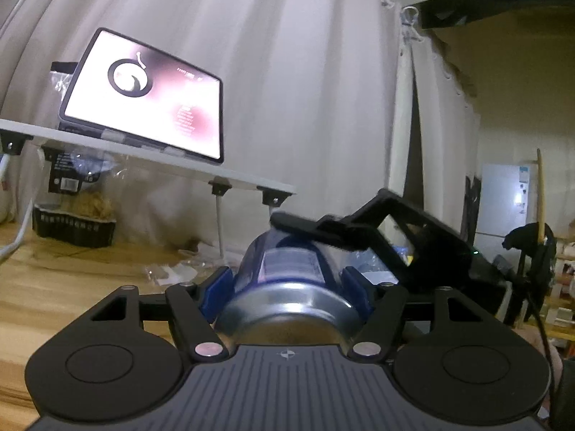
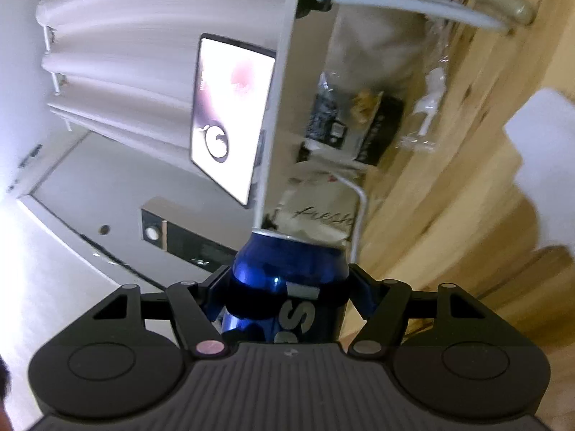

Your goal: Clean container

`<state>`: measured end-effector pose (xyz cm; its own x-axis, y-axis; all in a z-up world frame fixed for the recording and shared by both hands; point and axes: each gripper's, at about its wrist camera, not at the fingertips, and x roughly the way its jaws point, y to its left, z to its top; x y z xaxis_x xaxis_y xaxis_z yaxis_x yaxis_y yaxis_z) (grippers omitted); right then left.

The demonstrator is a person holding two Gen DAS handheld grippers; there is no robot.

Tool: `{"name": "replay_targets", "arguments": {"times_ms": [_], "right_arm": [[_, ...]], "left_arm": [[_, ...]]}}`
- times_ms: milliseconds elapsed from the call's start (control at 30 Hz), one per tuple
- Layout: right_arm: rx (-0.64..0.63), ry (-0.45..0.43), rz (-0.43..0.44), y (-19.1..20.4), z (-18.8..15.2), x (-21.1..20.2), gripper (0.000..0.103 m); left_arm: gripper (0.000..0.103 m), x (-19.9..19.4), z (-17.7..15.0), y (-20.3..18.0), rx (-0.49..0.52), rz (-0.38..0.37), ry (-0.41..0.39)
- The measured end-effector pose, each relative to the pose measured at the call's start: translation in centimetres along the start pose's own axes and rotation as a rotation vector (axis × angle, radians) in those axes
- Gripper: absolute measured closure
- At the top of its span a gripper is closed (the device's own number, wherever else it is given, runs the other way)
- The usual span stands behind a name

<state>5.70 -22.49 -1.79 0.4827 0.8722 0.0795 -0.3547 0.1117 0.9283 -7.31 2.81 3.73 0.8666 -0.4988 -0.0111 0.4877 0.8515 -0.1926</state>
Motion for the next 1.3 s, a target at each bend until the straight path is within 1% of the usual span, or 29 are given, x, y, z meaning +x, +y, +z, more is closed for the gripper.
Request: {"name": "replay_targets", "arguments": {"times_ms": [100,233,267,333,367,400,467,500,533,567,633,667,733,833,933,967,1000,1033,1067,1100,1133,1200,1233,1300], "right_arm": [[0.006,-0.002,0.029,0.1,-0.1,0.1,0.033],[-0.003,0.007,0.021,0.3,-0.2,0.3,0.033],[-0.003,0.008,0.014,0.4,-0.1,0.3,0.027],[-0.037,-0.005,-0.044,0.8,0.4,-0.1,0.012],[-0.076,-0.021,-0.083,1.3,0.8,-0.5,0.012],[-0.147,-0.048,-0.161,2.2,1.4,-1.0,0.013],[-0.347,-0.093,-0.422,4.1,2.1,-1.3,0.014],[-0.446,-0.112,-0.551,5.0,2.4,-1.4,0.014],[-0.534,-0.088,-0.656,5.1,2.4,-0.9,0.018],[-0.621,-0.064,-0.76,5.3,2.4,-0.5,0.027],[-0.791,-0.012,-0.962,5.6,2.4,0.3,0.034],[-0.804,0.02,-0.983,5.2,2.3,0.5,0.038],[-0.829,0.084,-1.023,4.5,2.0,0.8,0.042],[-0.847,0.129,-1.031,3.8,1.3,1.2,0.042],[-0.848,0.166,-1.033,3.2,0.7,1.7,0.048],[-0.85,0.185,-1.04,3.0,0.5,2.0,0.055],[-0.874,0.194,-1.04,3.0,0.1,2.2,0.058],[-0.898,0.203,-1.04,3.1,-0.3,2.3,0.064],[-0.922,0.205,-1.05,3.2,-0.5,2.5,0.078],[-0.946,0.208,-1.06,3.4,-0.8,2.7,0.089],[-0.973,0.212,-1.069,3.4,-1.0,2.9,0.092],[-1.015,0.195,-1.078,3.8,-1.4,3.0,0.092],[-1.028,0.188,-1.059,4.3,-1.6,3.0,0.092],[-1.012,0.156,-0.971,6.4,-1.7,2.7,0.092]], "left_arm": [[0.036,-0.2,-0.1,-0.2,0.015,0.009,-0.008],[0.036,-0.2,-0.1,-0.2,0.026,0.023,0.001],[0.036,-0.1,-0.1,-0.2,0.031,0.036,0.002],[0.036,0.0,0.0,0.2,0.025,0.082,0.015],[0.036,0.1,0.0,0.4,0.02,0.115,0.025],[0.036,0.3,-0.1,0.7,0.014,0.151,0.039],[0.036,0.8,-0.2,1.0,0.022,0.209,0.069],[0.036,1.0,-0.3,1.0,0.028,0.223,0.082],[0.036,1.1,-0.3,0.9,0.03,0.224,0.089],[0.036,1.2,-0.4,0.9,0.037,0.224,0.091],[0.036,1.2,-0.4,0.7,0.051,0.222,0.094],[0.036,1.3,-0.5,0.6,0.056,0.224,0.096],[0.036,1.3,-0.5,0.7,0.057,0.224,0.098],[0.036,1.5,-0.6,0.8,0.053,0.224,0.103],[0.036,1.5,-0.6,0.9,0.05,0.225,0.108],[0.036,1.5,-0.6,0.9,0.048,0.228,0.11],[0.036,1.6,-0.6,1.0,0.044,0.232,0.114],[0.036,1.6,-0.6,1.1,0.039,0.231,0.118],[0.036,1.7,-0.6,1.2,0.036,0.231,0.121],[0.036,1.7,-0.6,1.2,0.037,0.228,0.123],[0.036,1.8,-0.6,1.2,0.04,0.226,0.125],[0.036,1.9,-0.6,0.9,0.058,0.22,0.128],[0.036,1.9,-0.7,0.8,0.067,0.218,0.13],[0.036,2.0,-0.7,0.6,0.078,0.215,0.134]]}}
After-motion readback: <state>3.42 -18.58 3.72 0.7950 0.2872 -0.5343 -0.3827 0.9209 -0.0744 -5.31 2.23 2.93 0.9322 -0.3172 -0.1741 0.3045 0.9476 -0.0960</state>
